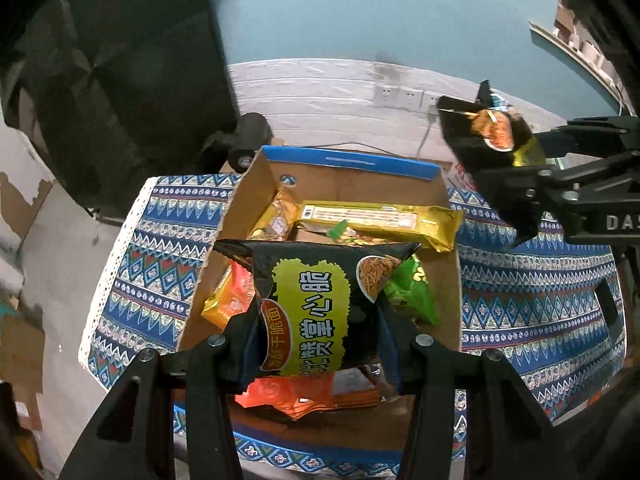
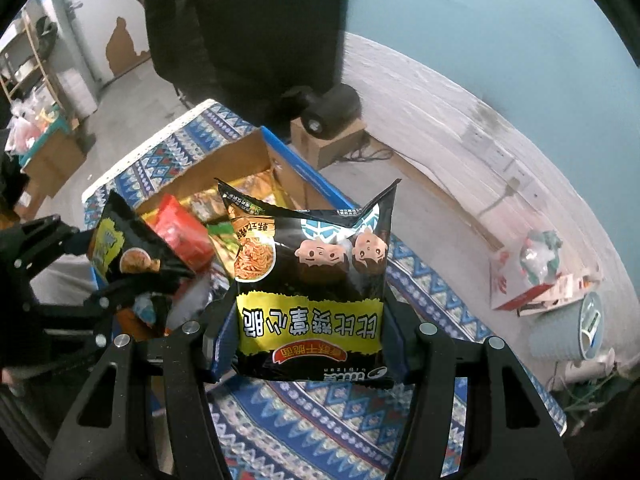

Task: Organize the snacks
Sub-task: 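Carry both black bags over the cardboard box and open both grippers to drop them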

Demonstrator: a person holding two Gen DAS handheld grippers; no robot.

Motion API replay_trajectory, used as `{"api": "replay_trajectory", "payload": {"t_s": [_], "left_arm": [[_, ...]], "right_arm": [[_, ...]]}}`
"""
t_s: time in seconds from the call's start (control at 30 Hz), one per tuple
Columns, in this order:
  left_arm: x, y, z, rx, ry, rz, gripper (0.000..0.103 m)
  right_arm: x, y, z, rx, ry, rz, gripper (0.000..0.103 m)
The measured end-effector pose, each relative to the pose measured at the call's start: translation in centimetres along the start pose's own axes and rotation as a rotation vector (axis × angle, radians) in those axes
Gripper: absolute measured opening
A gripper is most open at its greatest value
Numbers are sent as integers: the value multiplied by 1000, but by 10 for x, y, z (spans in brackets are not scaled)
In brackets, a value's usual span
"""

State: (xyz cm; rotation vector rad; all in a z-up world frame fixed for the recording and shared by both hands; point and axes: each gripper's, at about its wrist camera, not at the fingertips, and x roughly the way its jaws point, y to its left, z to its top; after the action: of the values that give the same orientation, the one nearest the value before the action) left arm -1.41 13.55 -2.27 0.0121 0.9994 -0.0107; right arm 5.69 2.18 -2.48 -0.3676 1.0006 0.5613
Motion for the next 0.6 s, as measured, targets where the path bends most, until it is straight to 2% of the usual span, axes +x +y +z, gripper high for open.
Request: {"api": "replay_trajectory", "payload": {"t_s": [0.5, 0.6], "left_arm": [[6, 27, -4, -102, 33, -10, 52], [7, 30, -5, -113, 42, -1, 57]], "right_arm": [[31, 21, 24, 24, 38, 19, 60], [34, 22, 27, 35, 35, 28, 60]]}}
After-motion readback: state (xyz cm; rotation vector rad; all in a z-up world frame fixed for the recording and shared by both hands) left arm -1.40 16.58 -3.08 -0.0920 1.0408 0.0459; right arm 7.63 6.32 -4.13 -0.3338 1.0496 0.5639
